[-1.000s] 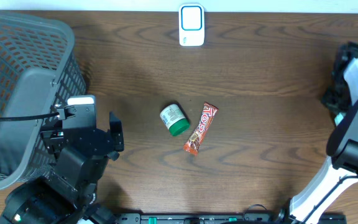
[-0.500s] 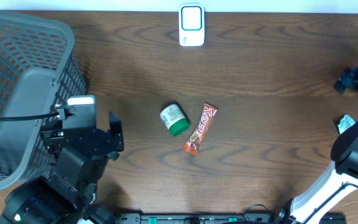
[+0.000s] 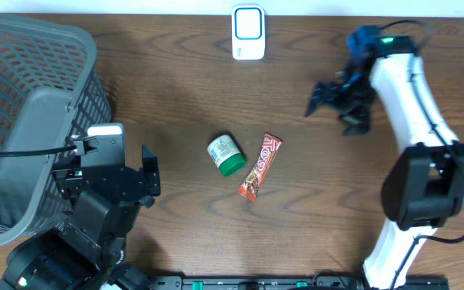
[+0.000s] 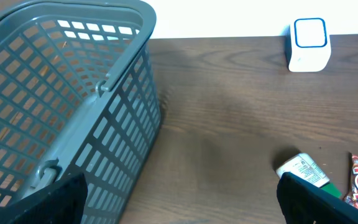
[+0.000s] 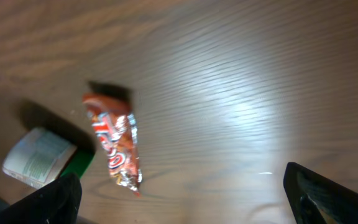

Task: Scan the item barcode
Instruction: 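Move the right gripper down to the red TOP bar and grasp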

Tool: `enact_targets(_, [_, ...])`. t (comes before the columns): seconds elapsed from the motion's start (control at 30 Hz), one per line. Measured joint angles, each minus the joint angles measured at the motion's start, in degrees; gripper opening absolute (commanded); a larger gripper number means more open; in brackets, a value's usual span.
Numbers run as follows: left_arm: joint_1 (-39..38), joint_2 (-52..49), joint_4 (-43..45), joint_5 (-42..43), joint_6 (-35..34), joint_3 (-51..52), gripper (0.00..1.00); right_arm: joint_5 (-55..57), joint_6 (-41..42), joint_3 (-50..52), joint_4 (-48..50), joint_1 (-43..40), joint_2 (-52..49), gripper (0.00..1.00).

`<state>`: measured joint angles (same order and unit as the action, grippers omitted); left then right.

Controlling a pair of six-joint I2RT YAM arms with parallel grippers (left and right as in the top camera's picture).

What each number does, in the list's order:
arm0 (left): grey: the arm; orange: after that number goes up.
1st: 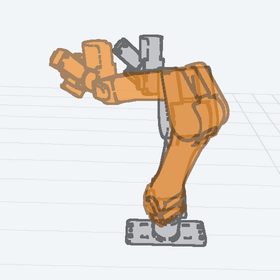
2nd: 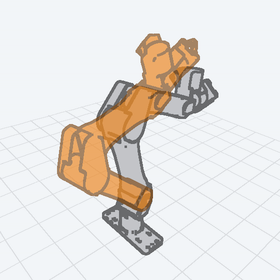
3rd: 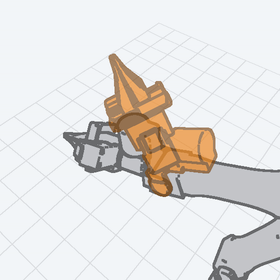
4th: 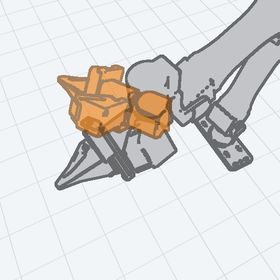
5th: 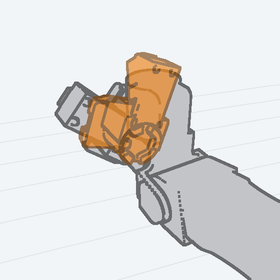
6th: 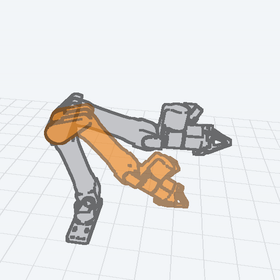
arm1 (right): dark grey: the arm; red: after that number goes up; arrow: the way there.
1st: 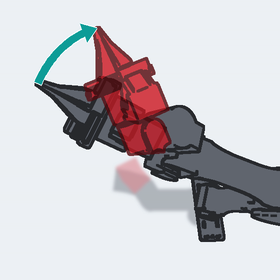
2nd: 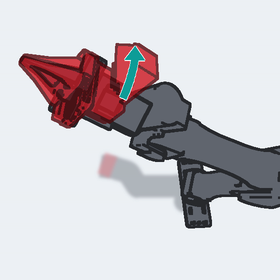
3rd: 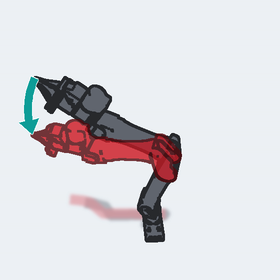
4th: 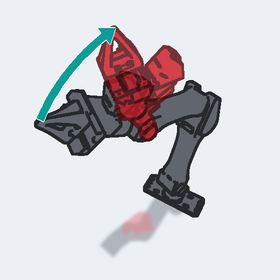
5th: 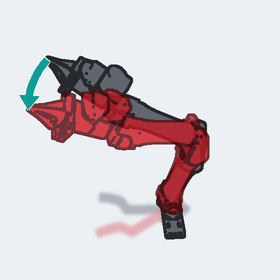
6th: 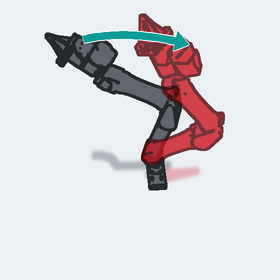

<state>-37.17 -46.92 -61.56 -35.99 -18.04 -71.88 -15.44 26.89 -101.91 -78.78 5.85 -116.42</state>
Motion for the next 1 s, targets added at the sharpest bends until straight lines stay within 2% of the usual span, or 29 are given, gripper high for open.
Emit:
enact_targets(0.2, [0.00,0.00,0.00,0.02,0.00,0.00,0.98,-0.35,1.33,3.45,9.40,9.84,0.00,0.99])
enact_targets(0.37, [0.00,0.00,0.00,0.02,0.02,0.02,0.98,-3.02,-4.57,9.31,17.38,13.79,0.00,0.99])
enact_targets(0.53, [0.00,0.00,0.00,0.00,0.00,0.02,0.98,-8.41,-16.31,14.43,19.82,13.62,0.00,0.99])
enact_targets(1.0, [0.00,0.00,0.02,0.02,0.00,0.02,0.98,-14.23,-36.96,20.55,24.63,9.92,0.00,0.99])
